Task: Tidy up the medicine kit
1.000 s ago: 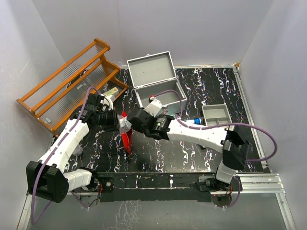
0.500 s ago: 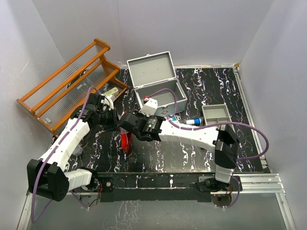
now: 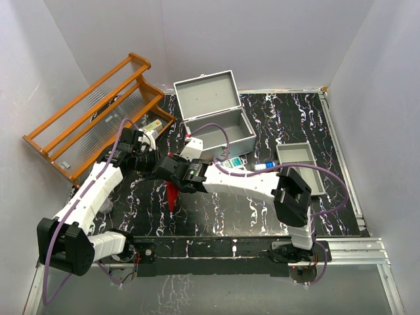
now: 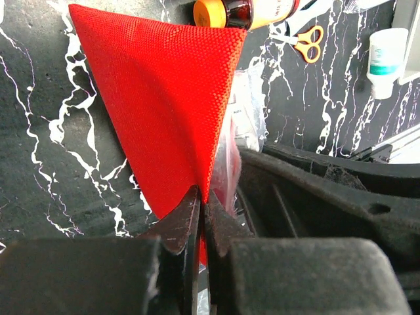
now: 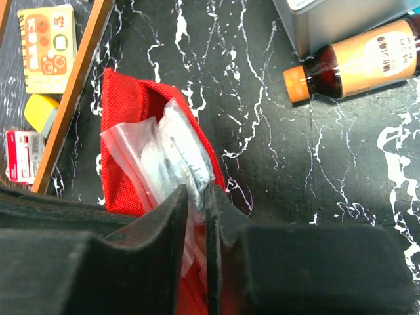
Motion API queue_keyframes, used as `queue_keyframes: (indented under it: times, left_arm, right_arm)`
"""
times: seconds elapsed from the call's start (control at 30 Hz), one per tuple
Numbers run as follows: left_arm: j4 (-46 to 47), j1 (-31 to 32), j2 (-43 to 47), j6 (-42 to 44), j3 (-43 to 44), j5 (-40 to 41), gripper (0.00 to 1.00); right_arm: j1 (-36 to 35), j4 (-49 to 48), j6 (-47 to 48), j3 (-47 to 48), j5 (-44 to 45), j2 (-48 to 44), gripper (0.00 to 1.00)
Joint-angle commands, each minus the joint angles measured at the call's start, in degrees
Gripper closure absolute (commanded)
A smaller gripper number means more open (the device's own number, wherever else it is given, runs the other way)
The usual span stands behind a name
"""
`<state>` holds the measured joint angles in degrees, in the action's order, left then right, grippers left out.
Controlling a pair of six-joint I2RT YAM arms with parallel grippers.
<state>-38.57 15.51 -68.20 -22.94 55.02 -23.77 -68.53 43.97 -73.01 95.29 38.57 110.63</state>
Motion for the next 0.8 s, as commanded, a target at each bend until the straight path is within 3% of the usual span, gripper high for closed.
queue_keyframes:
  times: [0.0,0.1,0.33,0.43,0.67,0.77]
  left_arm:
    - [1.1,0.1,1.3,1.7,-0.9,-2.3,1.0]
    - [0.7,0.2,1.4,2.5,-1.3,-2.3,1.0]
    - [-0.4,0.2,1.8,4.1,-1.0,-2.2,1.0]
    - [-0.8,0.1,1.9,4.8,-0.8,-2.2,1.0]
    - [-1.2,0.2,2.3,6.2,-0.4,-3.7,1.0]
    - [-1.3,0.2,2.4,6.9,-0.4,-4.2,1.0]
  right_arm:
    - [-0.3,-6.7,3.6,-0.5,-2.9,-3.7,0.78]
    - [-0.3,-9.6,5.1,-4.1,-3.3,-7.3,0.65]
    - [0.4,-13.8,13.6,-11.6,-3.0,-16.9,0.51]
    - [2.1,-17.6,19.2,-14.9,-8.8,-19.8,0.42]
    - [7.8,-25.2,29.5,-21.8,-25.3,-22.5,0.36]
    - [9.2,-26.7,33.6,-21.5,-30.7,-21.5,0.28]
